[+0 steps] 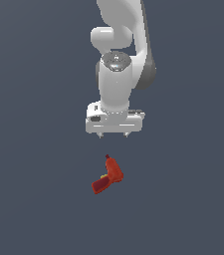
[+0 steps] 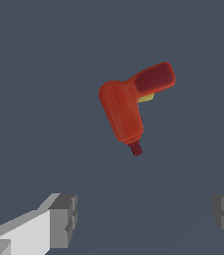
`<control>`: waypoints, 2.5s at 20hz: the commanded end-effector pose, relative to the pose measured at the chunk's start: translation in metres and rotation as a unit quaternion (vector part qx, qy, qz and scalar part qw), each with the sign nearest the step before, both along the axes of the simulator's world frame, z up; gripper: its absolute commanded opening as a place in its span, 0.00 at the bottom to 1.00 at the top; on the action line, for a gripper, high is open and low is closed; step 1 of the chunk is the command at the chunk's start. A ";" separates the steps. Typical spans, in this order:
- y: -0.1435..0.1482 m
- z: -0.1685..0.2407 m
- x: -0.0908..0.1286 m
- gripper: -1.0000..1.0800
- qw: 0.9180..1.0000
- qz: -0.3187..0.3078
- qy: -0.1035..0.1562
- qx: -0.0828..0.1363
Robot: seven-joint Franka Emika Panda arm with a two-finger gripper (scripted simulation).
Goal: Pick up the object and move it to a goal position.
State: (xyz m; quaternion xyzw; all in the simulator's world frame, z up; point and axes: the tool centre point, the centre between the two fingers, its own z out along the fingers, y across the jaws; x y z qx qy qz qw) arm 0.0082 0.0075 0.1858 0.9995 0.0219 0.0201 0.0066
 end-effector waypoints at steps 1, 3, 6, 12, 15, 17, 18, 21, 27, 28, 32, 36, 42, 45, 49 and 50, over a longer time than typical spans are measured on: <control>0.000 0.000 0.000 1.00 1.000 0.000 0.000 0.000; 0.000 0.000 0.000 1.00 1.000 0.000 -0.001 0.000; 0.001 0.002 0.001 1.00 1.000 -0.001 -0.004 0.000; 0.002 0.002 0.001 1.00 1.000 -0.001 -0.005 0.000; 0.001 0.001 0.003 1.00 1.000 -0.005 -0.004 0.001; 0.001 0.000 0.006 1.00 1.000 -0.012 -0.003 0.002; 0.000 -0.001 0.007 1.00 1.000 -0.016 -0.003 0.003; -0.001 -0.004 0.014 1.00 1.000 -0.031 -0.001 0.006; -0.007 -0.017 0.034 1.00 0.997 -0.079 0.005 0.015; -0.008 -0.019 0.038 1.00 0.996 -0.089 0.006 0.017; -0.013 -0.033 0.056 1.00 0.990 -0.137 0.013 0.026; -0.018 -0.050 0.074 1.00 0.982 -0.187 0.021 0.035; -0.026 -0.077 0.098 1.00 0.964 -0.260 0.033 0.048; -0.030 -0.091 0.108 1.00 0.953 -0.295 0.039 0.054; -0.033 -0.107 0.117 1.00 0.940 -0.332 0.047 0.061; -0.034 -0.110 0.119 1.00 0.937 -0.340 0.048 0.062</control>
